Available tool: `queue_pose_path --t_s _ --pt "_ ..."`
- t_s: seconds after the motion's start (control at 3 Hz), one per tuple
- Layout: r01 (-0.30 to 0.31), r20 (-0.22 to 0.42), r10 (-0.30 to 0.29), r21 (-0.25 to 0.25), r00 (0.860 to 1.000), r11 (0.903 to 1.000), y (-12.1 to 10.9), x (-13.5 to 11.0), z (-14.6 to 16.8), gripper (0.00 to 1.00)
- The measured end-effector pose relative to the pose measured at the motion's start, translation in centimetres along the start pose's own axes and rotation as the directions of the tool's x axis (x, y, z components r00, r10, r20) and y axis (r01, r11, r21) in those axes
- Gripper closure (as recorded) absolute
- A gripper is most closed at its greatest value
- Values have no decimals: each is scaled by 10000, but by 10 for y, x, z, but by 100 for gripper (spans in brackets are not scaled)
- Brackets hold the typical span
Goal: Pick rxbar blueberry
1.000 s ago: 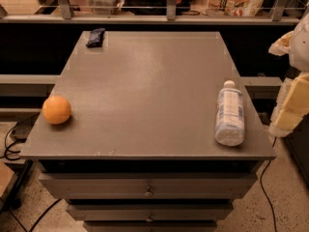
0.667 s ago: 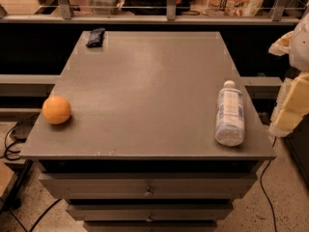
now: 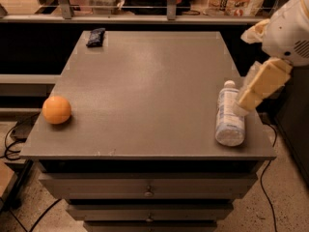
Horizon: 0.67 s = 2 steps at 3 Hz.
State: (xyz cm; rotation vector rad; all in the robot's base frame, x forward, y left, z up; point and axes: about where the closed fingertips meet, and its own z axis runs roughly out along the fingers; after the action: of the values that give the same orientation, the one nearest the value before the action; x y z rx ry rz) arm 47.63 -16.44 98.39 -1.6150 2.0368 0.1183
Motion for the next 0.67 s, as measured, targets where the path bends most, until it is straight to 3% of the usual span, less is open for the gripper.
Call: queue_pose_path --t_s 0.33,0.67 --pt "-569 1884 598 -210 9803 9982 -21 -37 25 0" --pt "-1331 3078 1467 -650 9401 9890 -48 -70 62 0"
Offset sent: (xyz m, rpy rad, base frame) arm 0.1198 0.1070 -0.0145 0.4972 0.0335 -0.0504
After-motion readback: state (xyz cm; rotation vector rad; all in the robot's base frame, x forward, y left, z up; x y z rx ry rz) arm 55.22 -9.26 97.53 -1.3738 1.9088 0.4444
